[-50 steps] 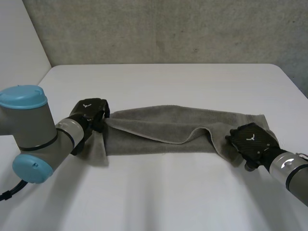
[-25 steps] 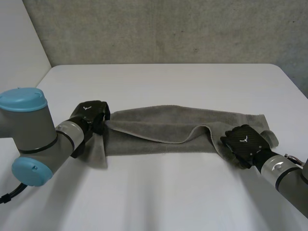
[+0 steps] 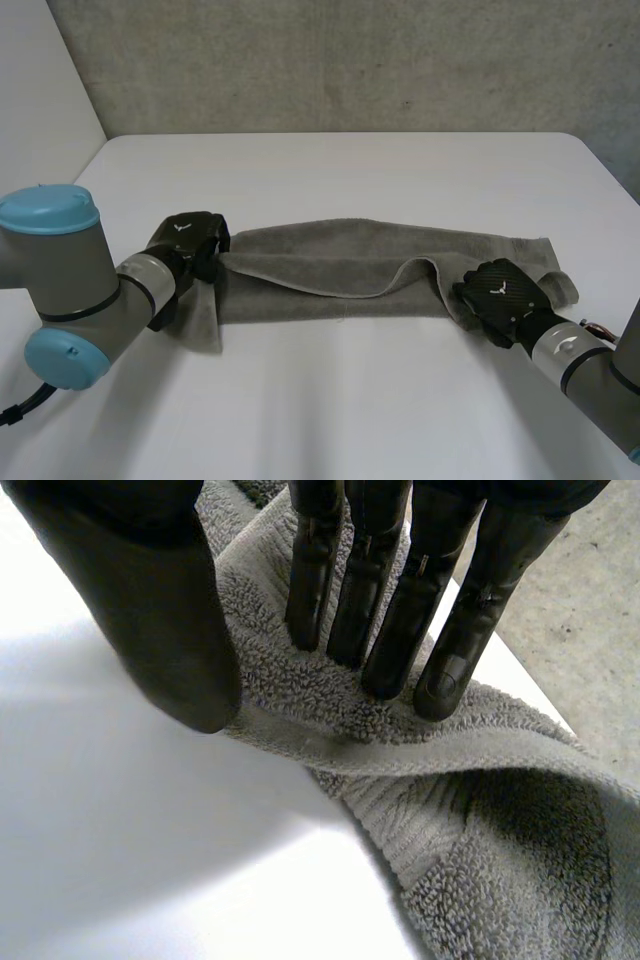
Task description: Fold the towel.
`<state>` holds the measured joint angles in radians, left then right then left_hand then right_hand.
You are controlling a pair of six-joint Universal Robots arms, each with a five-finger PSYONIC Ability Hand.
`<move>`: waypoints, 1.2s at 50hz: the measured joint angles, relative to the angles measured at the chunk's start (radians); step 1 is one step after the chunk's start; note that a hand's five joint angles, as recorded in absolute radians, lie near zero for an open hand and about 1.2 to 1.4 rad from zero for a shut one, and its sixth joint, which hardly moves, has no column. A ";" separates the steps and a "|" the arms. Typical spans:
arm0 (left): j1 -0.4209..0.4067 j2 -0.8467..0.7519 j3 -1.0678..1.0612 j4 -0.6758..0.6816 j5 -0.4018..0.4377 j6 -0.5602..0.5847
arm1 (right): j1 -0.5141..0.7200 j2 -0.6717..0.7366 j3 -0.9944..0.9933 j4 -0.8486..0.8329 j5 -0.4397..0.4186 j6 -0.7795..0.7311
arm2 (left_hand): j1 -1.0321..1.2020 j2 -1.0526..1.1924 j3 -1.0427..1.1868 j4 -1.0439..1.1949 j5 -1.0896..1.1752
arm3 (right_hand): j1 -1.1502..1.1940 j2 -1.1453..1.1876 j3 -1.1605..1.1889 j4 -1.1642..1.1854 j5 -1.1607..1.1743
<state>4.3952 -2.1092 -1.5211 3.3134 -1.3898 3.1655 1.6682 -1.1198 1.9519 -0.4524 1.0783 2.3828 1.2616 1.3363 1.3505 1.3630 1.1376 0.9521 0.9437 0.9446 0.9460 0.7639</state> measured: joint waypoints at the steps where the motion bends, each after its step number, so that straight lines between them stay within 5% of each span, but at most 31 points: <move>1: 0.000 0.000 0.000 0.000 0.000 0.000 | 0.001 0.000 0.000 -0.001 0.001 0.000 | 0.000 0.000 0.000 0.000 0.000 | 0.029 0.025 0.027 0.027 0.028; 12: 0.000 0.001 -0.001 0.000 0.000 0.001 | 0.009 -0.029 -0.001 -0.004 0.009 0.064 | 0.000 0.000 0.000 0.000 0.000 | 0.376 0.379 0.384 0.382 0.401; 28: 0.000 -0.009 -0.002 0.000 -0.002 0.010 | -0.083 -0.238 -0.004 -0.023 0.000 0.385 | 0.000 0.000 0.000 0.000 0.000 | 0.379 0.379 0.394 0.391 0.405; 30: 0.000 -0.011 -0.002 0.000 -0.002 0.011 | -0.101 -0.249 -0.004 -0.026 -0.008 0.421 | 0.000 0.000 0.000 0.000 0.000 | 0.316 0.318 0.328 0.324 0.349; 34: -0.001 -0.014 -0.003 0.000 -0.002 0.012 | -0.129 -0.246 0.001 -0.020 -0.054 0.450 | 0.000 0.000 0.000 0.000 0.000 | -0.226 -0.226 -0.212 -0.209 -0.223; 41: -0.002 -0.015 -0.007 0.000 -0.001 0.012 | -0.136 -0.179 0.015 0.066 -0.152 0.244 | 0.000 0.000 0.000 0.000 0.000 | -0.494 -0.472 -0.482 -0.482 -0.515; 50: -0.003 -0.016 -0.010 0.000 0.001 0.011 | -0.143 -0.082 0.011 0.224 -0.174 -0.090 | 0.000 0.000 0.000 0.000 0.000 | -0.513 -0.486 -0.506 -0.510 -0.532; 60: -0.004 -0.015 -0.014 0.000 0.002 0.011 | -0.138 -0.019 0.004 0.190 -0.173 -0.108 | 0.000 0.000 0.000 0.000 0.000 | -0.397 -0.405 -0.393 -0.406 -0.422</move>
<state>4.3917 -2.1247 -1.5351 3.3138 -1.3882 3.1769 1.5298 -1.1389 1.9559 -0.2625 0.9053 2.2753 1.2616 1.3364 1.3505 1.3631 1.1377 0.5547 0.5391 0.5511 0.5400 0.3422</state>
